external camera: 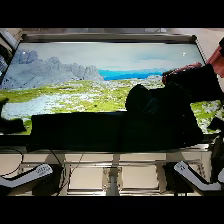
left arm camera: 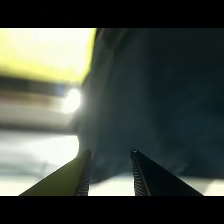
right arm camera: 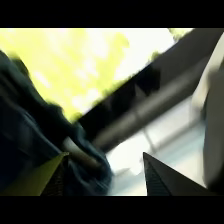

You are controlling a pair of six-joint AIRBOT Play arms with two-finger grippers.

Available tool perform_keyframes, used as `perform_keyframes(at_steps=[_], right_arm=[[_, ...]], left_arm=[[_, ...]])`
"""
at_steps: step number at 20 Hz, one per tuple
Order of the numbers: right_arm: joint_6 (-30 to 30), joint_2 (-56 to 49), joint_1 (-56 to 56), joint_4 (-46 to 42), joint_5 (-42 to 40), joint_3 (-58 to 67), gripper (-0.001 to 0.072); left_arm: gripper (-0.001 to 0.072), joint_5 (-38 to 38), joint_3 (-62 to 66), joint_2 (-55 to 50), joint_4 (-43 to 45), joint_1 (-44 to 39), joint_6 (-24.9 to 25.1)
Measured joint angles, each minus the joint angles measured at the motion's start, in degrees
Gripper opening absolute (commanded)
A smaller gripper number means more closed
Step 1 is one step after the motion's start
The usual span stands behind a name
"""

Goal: Fold the clothes and pants, and hang the long-sleeved shirts on hangers.

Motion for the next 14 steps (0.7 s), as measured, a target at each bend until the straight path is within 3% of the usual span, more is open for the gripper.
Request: perform_keyframes(at_steps=[1,5,12,14], right_arm=[[-0.17,0.00,0.26,3.52,-0.04,2.21,0.0515],[-4.52,-1.22,6.34,14.32,-2.60,5.97,0.0515],[-8.57,-11.45,23.39,17.59,-13.07,10.62,0.0515],[-10.40,-16.41,28.52,16.02,-14.27,15.63,0.0515]], left_arm=[[0.0257,-0.04,2.64,0.07,-4.87,-2.51,1.33],[0.0270,2.23,10.60,0.24,-18.10,-17.11,5.01],[0.0271,19.30,14.49,-3.61,-23.96,-53.64,3.56],[0.0315,22.47,14.80,-5.95,-24.13,-60.92,2.14]])
